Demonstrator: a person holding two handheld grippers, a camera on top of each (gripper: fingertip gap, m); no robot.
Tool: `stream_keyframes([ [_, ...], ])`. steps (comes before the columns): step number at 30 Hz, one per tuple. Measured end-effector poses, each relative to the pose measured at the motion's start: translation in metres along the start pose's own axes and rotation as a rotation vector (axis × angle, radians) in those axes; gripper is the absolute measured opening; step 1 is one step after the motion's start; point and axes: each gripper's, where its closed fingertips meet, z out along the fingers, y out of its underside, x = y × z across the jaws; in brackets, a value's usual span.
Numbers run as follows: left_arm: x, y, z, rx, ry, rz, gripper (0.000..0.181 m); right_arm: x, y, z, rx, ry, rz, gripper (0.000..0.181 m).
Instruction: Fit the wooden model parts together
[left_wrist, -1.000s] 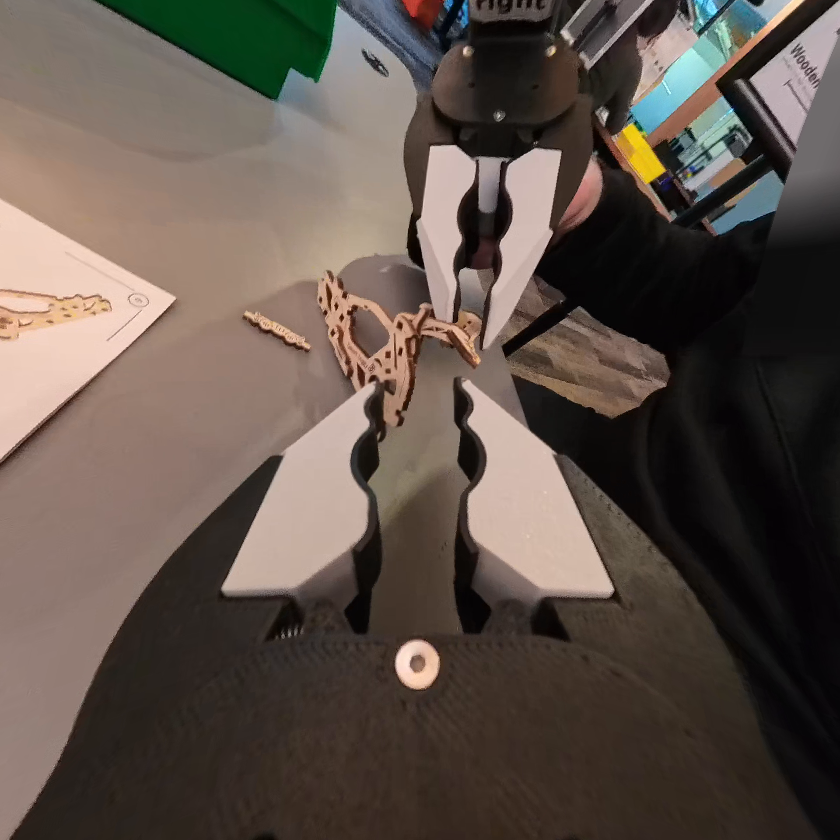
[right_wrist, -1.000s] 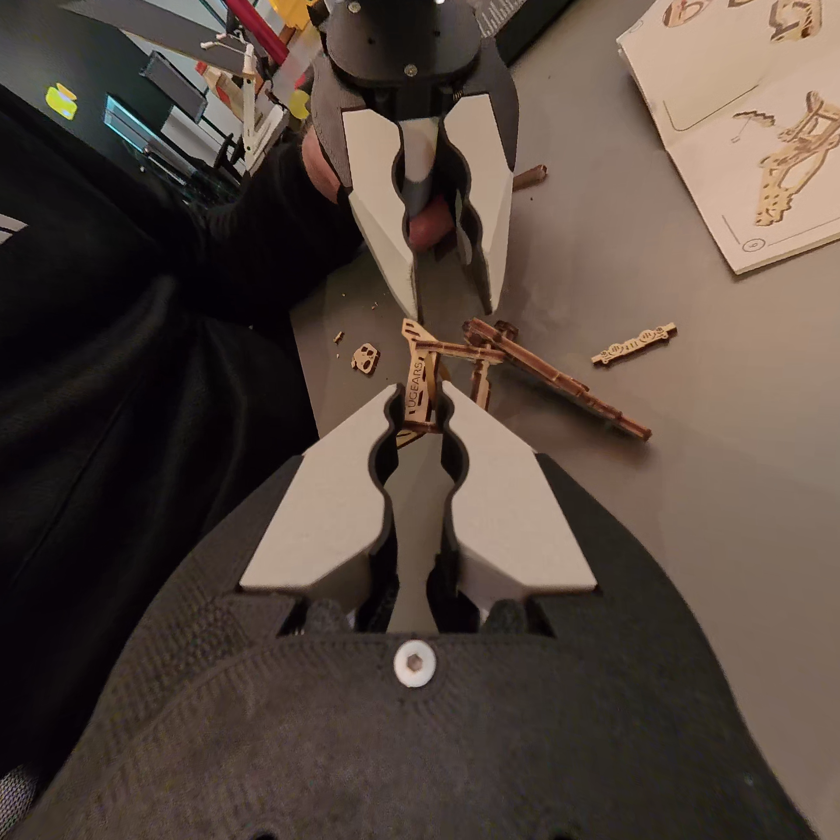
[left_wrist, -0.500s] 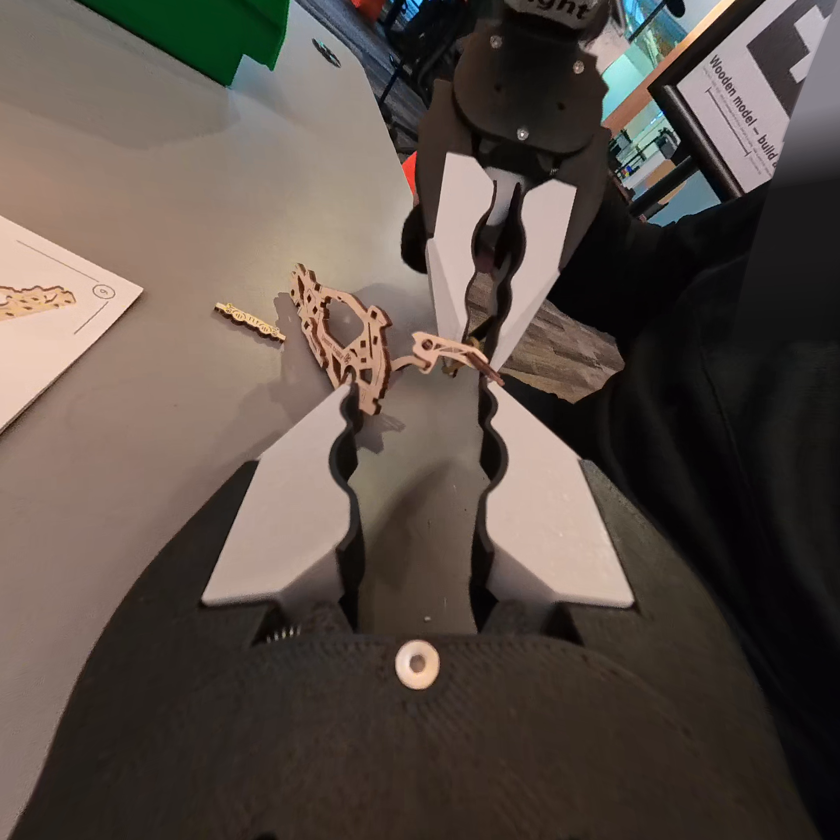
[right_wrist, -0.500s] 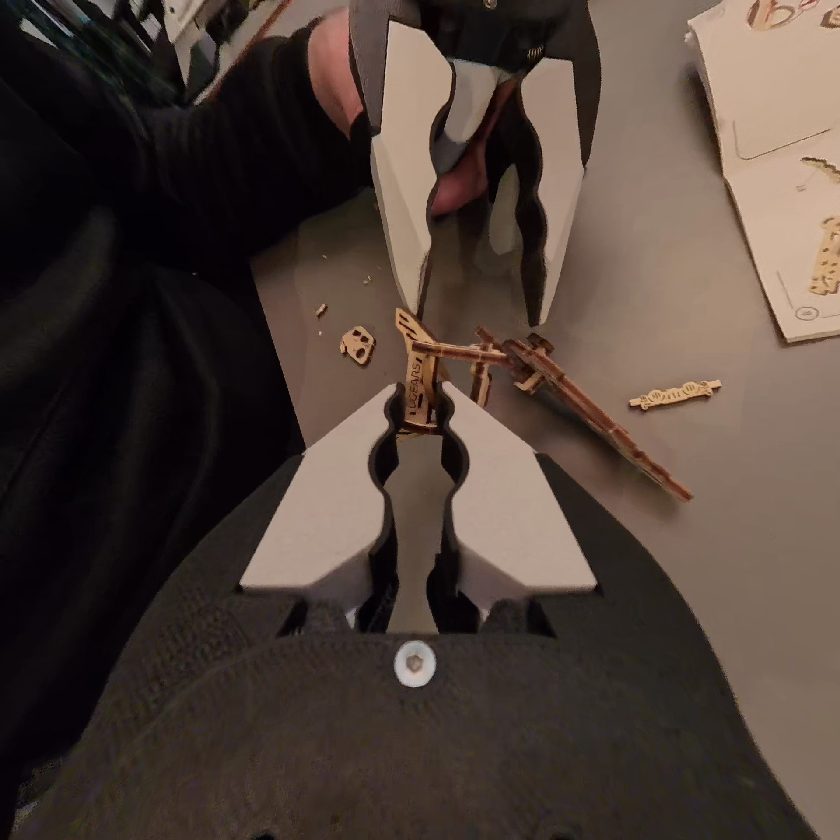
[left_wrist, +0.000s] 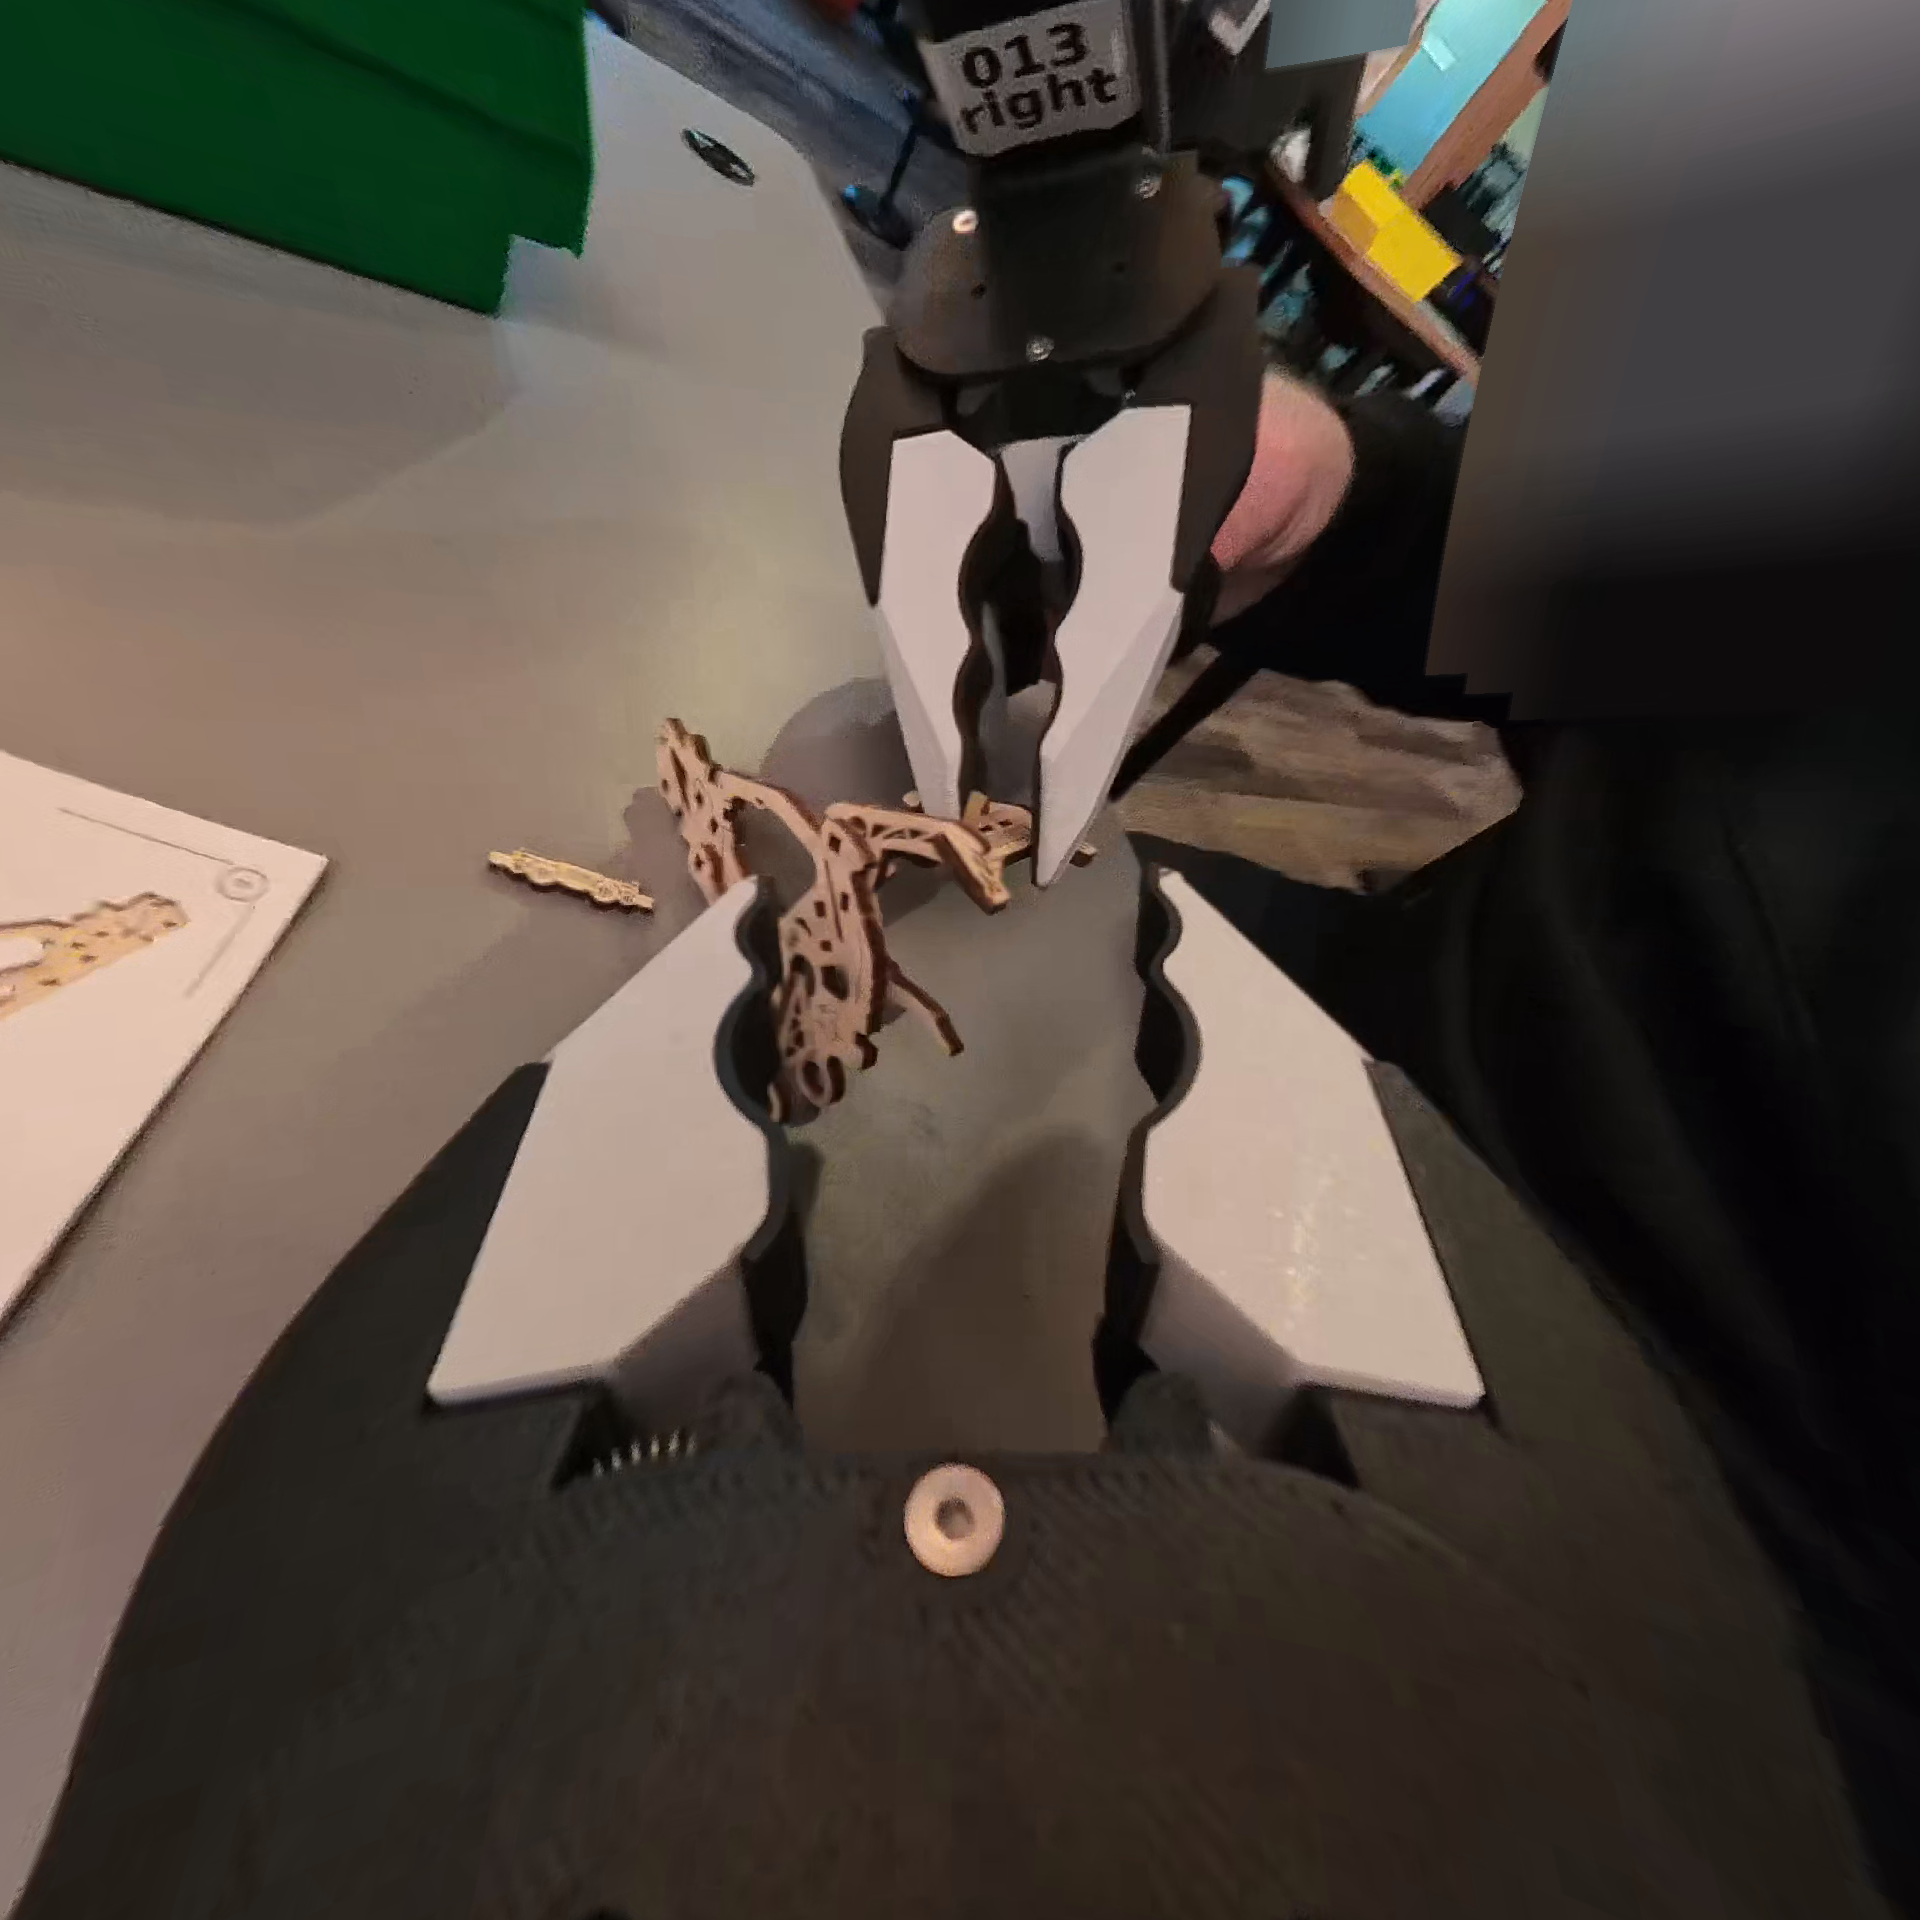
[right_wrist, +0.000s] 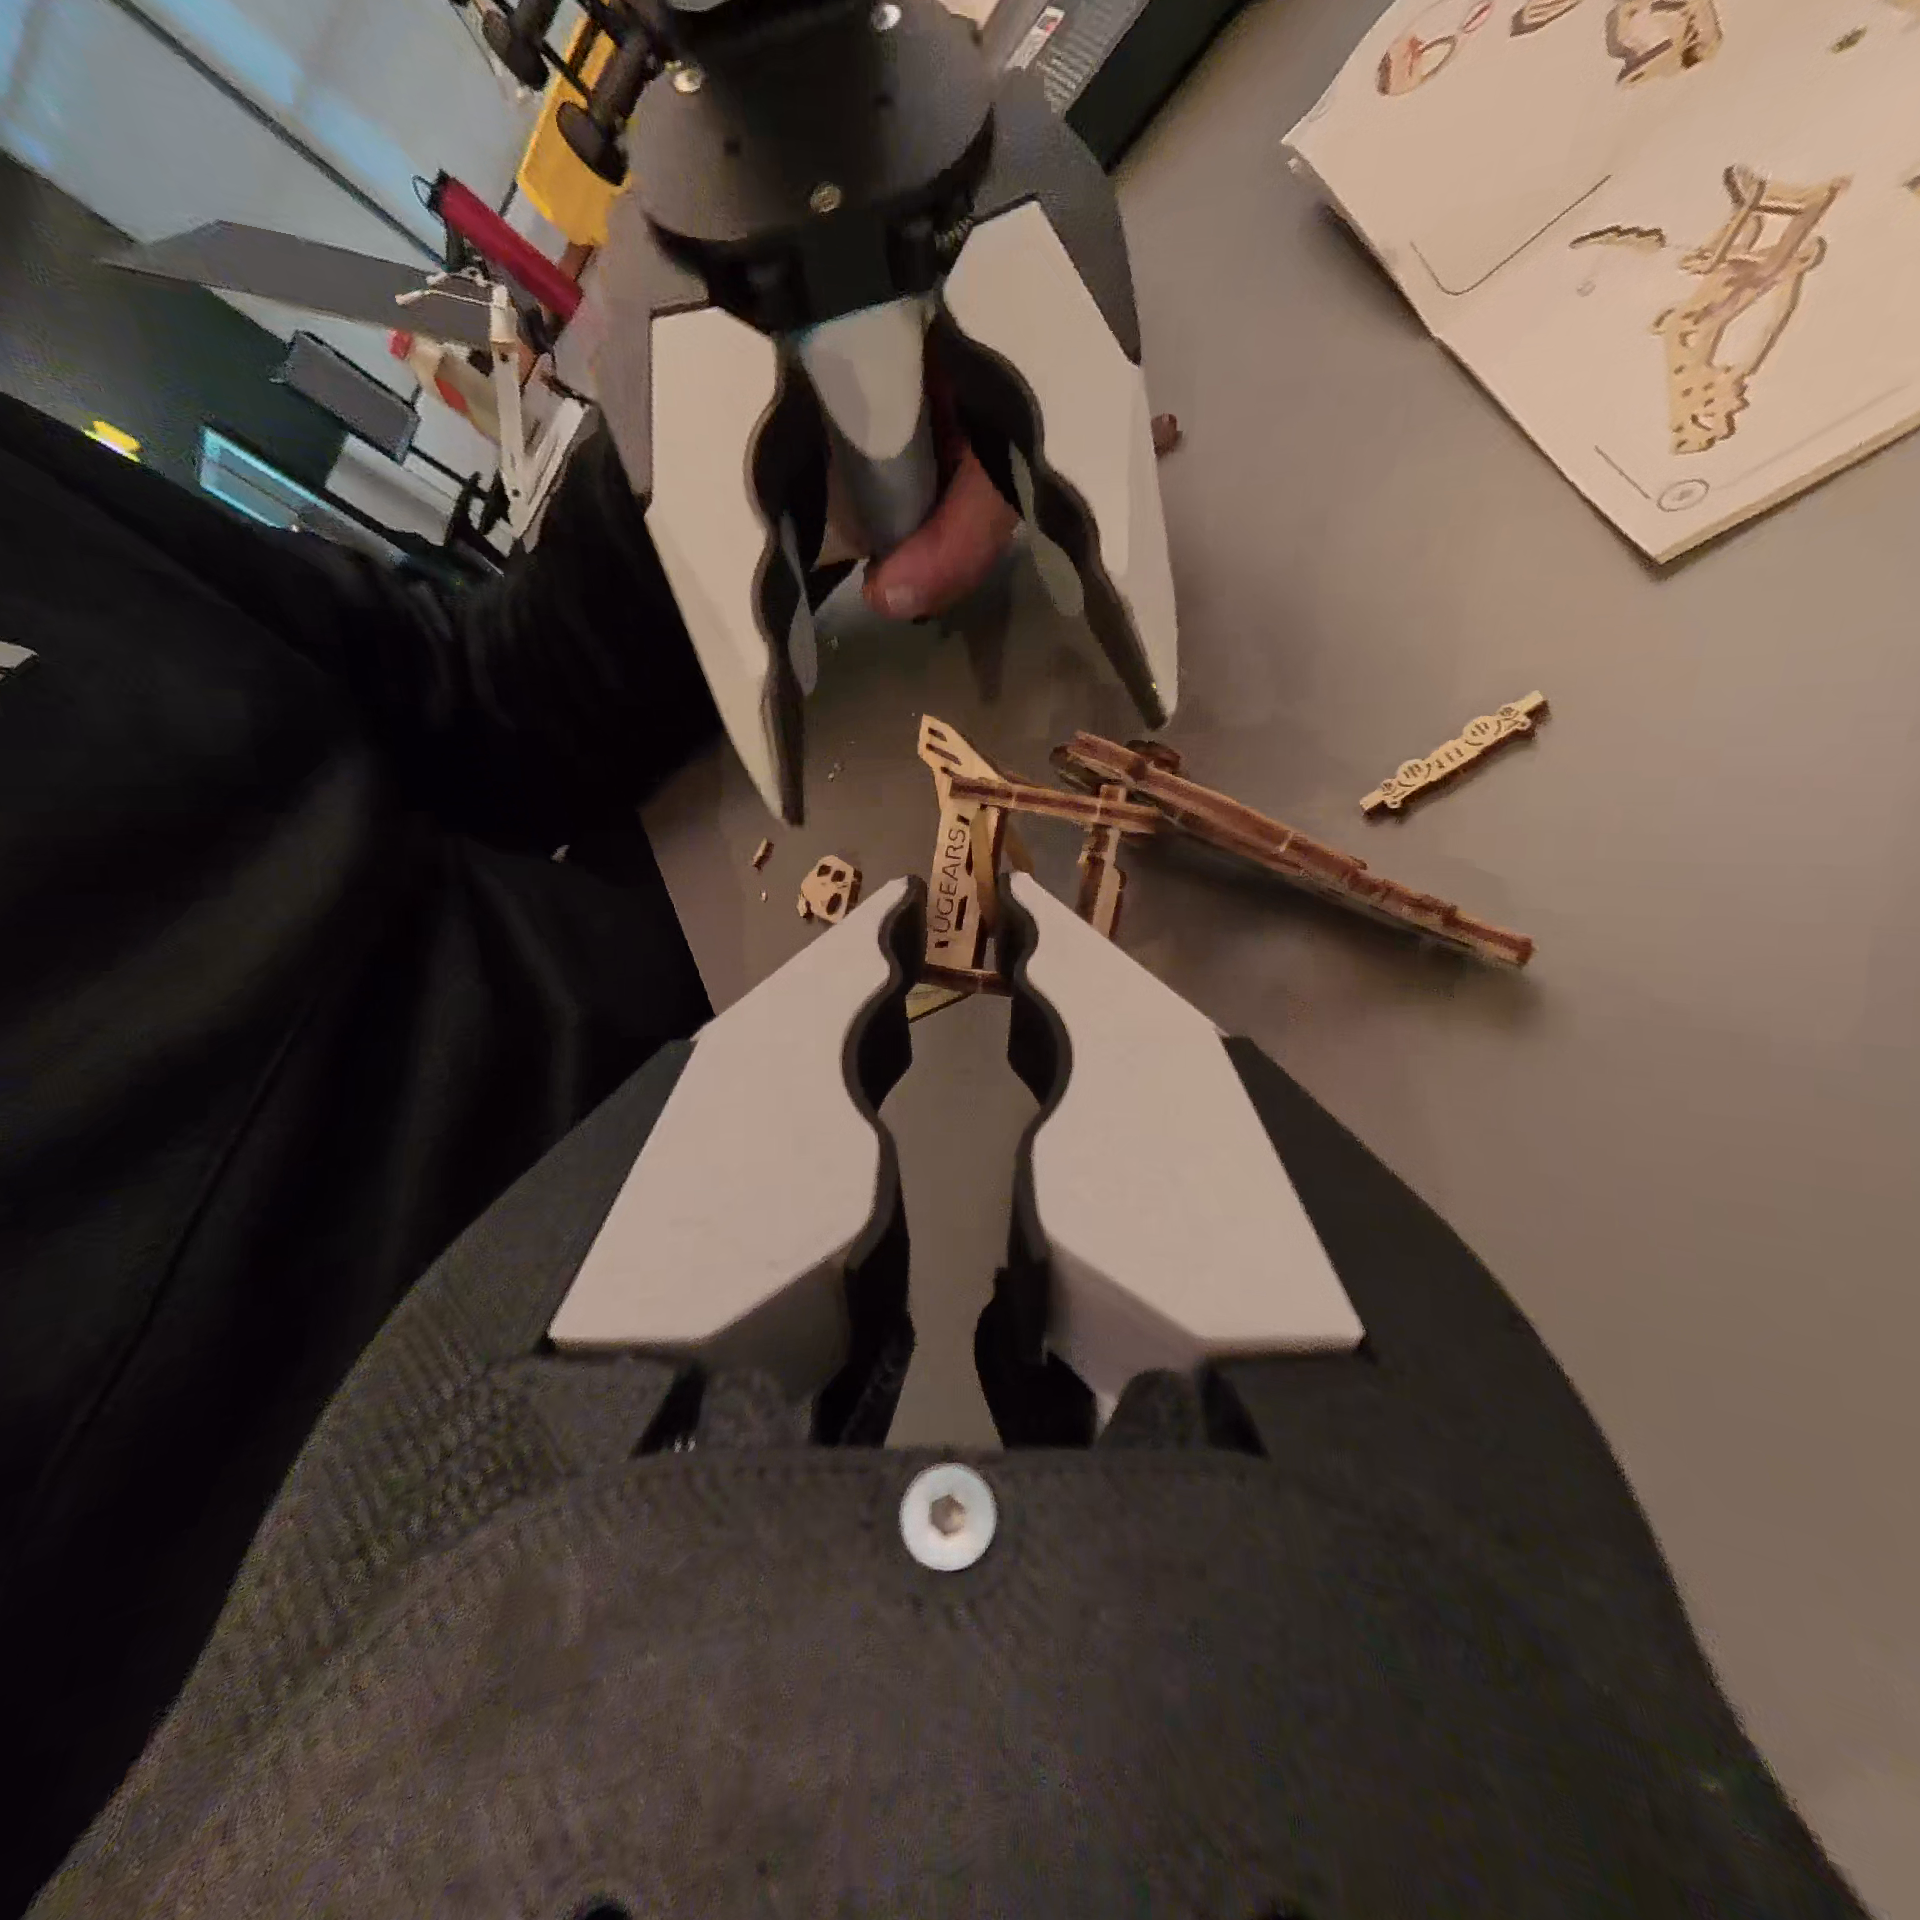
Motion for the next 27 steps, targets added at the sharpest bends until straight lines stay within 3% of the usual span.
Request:
stream_keyframes([
  [27,0.009,0.007,0.011,-0.027,-0.065,0.127,0.082,0.001,-0.011,0.01,-0.035,0.112,0.06,0.01],
])
